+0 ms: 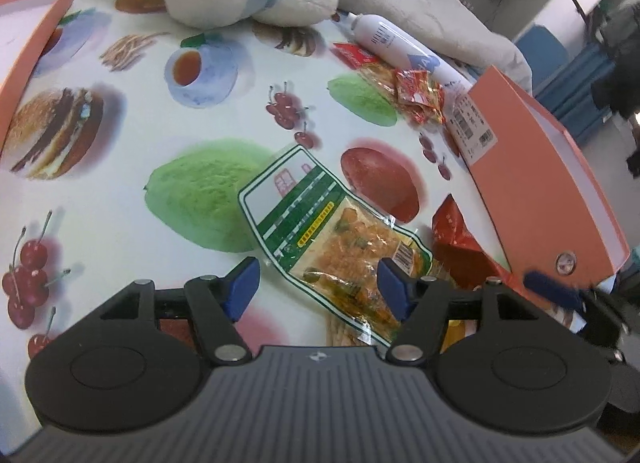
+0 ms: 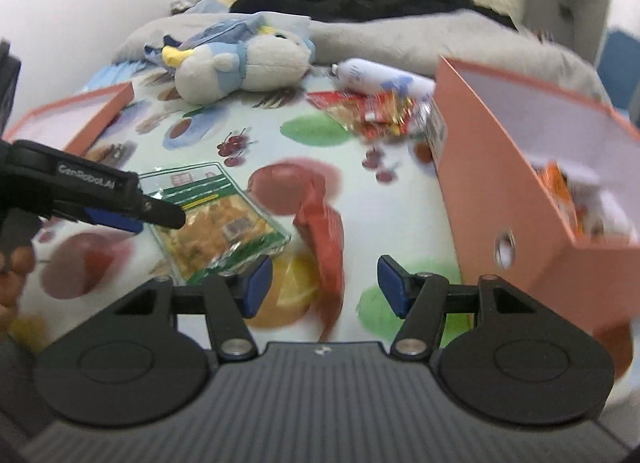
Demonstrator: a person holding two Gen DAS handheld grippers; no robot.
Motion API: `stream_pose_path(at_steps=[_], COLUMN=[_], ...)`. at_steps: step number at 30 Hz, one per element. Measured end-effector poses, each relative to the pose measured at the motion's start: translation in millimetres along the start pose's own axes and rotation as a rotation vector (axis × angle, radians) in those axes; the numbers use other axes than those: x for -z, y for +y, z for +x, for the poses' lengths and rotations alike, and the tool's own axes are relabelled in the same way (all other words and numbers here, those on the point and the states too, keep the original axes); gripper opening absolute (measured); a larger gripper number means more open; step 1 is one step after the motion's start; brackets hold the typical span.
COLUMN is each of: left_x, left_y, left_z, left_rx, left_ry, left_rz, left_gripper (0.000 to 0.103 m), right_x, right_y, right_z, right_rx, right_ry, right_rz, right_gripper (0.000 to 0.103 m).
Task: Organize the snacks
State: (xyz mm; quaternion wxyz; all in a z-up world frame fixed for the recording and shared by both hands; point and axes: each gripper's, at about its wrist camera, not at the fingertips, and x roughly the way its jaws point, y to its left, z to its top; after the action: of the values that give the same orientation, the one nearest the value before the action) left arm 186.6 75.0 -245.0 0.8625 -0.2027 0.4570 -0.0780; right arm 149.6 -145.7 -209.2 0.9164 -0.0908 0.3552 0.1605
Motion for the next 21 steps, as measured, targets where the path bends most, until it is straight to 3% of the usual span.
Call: stream_pose_path(at_steps=[6,8,10,17,21], left_x=[-6.7,-8.9,-10.2,-15.3,-17.1], left_y=[-3.2,-4.2,-5.6,-11.1,-12.8], left_z=[7.5,9.9,11.9,18.9,21.6], left_rx=[-0.013,-0.02,-0.024,-0.045,-0.049], left_ry=[0.012,0.02,0.024,0.029,0.028], left_rz=[0.031,0.044,0.054,0.071,0.074], left_gripper=[0.07,0.07,0.07,0.07,0.07], right_x=[-1.2,2.0,3.4,-6.3,-12.9], right_y=[5.7,4.9,1.6,-13.3,-21.6], right_z=[32.3,41.0,40.5,26.5,26.8], right_rx=[0.002,-0.014,-0.044,0.007,-0.045], right_ry=[0.078,0.114,0.109,0.037,0.017], right_rz=[-0.068,-0.055,-0.022,0.033,0.096], right_gripper=[0.056,0.042,0.02,0.016,0.016])
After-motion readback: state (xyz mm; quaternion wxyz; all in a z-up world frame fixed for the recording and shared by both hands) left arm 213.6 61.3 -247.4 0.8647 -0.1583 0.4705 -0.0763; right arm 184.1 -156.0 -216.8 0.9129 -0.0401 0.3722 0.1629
